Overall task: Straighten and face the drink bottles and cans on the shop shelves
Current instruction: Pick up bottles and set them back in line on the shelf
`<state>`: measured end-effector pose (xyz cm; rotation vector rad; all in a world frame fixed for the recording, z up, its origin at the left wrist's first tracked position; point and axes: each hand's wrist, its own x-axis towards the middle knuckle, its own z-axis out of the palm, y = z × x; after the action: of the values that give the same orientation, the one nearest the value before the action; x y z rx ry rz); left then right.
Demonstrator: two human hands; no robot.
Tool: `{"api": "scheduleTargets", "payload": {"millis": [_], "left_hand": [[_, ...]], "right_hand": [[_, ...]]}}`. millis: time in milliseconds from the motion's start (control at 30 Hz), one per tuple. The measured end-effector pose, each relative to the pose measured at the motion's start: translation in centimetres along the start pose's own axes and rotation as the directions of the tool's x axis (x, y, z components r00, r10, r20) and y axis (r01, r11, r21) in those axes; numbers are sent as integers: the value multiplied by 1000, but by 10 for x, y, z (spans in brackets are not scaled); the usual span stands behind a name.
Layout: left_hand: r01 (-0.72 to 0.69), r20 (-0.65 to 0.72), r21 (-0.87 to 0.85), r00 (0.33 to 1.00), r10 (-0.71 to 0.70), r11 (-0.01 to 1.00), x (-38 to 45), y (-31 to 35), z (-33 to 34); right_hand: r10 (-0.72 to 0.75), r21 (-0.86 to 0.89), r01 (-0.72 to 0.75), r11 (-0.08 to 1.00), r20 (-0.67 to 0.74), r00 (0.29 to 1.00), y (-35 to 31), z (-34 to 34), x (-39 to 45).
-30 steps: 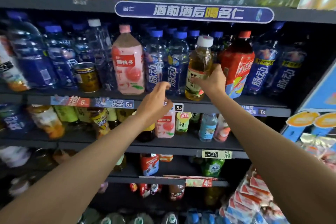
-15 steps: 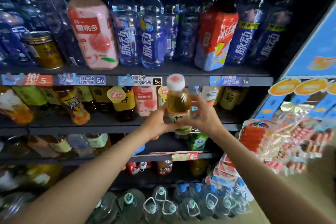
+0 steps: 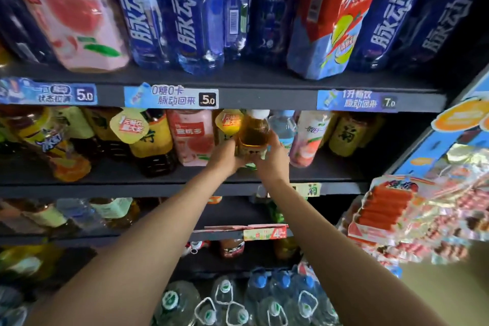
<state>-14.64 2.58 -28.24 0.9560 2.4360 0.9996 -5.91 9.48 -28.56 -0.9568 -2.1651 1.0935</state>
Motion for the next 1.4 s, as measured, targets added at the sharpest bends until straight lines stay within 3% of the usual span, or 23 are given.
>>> {"api": "scheduleTargets", "payload": {"millis": [100,233,300,400,467,600,800,933,1067,1133,1200,1300,1367,1400], "left_hand": [[-54,-23,-24,998,53,998,0,6,1],[-28,4,70,1000,28,997,-3,10,-2],[-44,16,52,999,43,998,-4,10,-2],[-50,13,43,999,50,998,-7,10,-2],[-38,-2,57,999,38,998,-9,10,2],[35,-43,52,999,-33,998,-10,6,15],[129,-46,21,991,-128,991,5,17,25],[128,-119,110,986,-115,986,3,21,28],[30,-161,178,987,-1,984,-30,22,19],[38,-91,106,995,-28,994,-49,24,7],[5,145,-55,989,3,998,-66,26,-10],[23,542,-158,838,68,987,-98,45,-58],[-2,657,-126,749,85,992,-118,58,-98],[-21,648,-118,755,93,993,-126,61,-119]], "right_hand": [[-18,-108,18,994,4,1000,-3,-18,3],[-145,-206,89,974,-276,950,-9,-51,5],[-140,-292,68,954,-235,962,-20,-57,13],[-92,-413,64,909,-48,995,-29,-54,26],[-82,-388,62,920,-36,996,-31,-53,29],[-142,-354,75,932,-166,976,-27,-59,12],[-118,-147,73,986,-325,938,-3,-66,-17],[-179,-149,134,980,-350,919,-6,-73,-25],[-284,-160,248,955,-268,921,-25,-84,-36],[-344,-180,310,933,-200,917,-39,-91,-43],[-417,-182,395,900,-101,903,-60,-100,-51],[-515,-170,520,837,73,854,-106,-111,-65],[-569,-146,584,798,134,811,-144,-112,-73],[-595,-128,612,780,147,790,-165,-111,-77]]}}
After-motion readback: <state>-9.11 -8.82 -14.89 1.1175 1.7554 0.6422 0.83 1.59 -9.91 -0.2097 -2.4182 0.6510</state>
